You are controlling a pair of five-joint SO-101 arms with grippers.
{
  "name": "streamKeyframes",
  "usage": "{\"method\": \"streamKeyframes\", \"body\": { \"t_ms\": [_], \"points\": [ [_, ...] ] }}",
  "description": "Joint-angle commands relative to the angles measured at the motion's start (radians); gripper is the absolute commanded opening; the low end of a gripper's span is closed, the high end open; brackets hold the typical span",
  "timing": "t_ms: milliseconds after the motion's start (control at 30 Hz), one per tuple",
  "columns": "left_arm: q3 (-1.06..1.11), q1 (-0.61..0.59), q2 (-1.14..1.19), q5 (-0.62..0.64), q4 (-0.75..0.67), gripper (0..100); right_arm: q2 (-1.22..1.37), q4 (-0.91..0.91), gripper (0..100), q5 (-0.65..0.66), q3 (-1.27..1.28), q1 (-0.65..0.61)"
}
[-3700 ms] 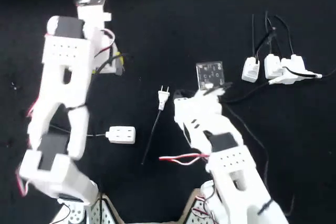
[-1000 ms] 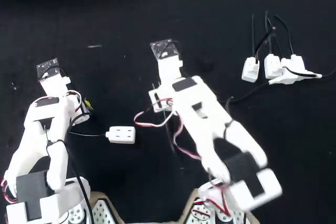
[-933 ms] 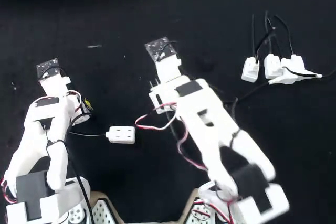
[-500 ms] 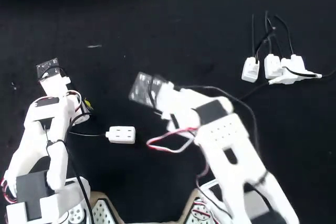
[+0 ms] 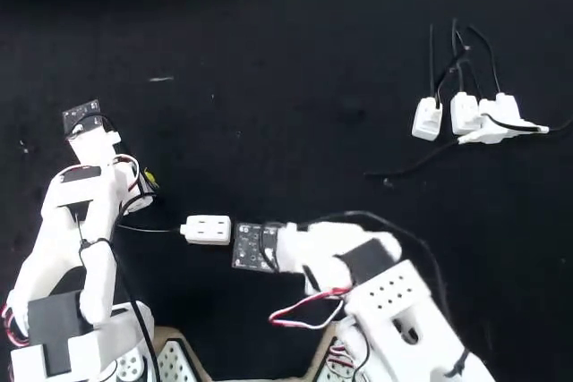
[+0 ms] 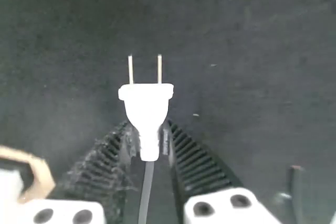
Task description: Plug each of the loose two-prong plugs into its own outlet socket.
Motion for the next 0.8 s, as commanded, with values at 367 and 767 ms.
{"method": "streamKeyframes", "body": {
  "t_ms": [367,767],
  "points": [
    [-0.002,-0.004,-0.026,0.009,-0.015,22,-0.022,-0.106,21.7,-0.169,0.058,-0.017],
    [-0.002,-0.004,-0.025,0.009,-0.015,22,0.222,-0.107,19.2,-0.176,-0.09,-0.017]
  ]
}}
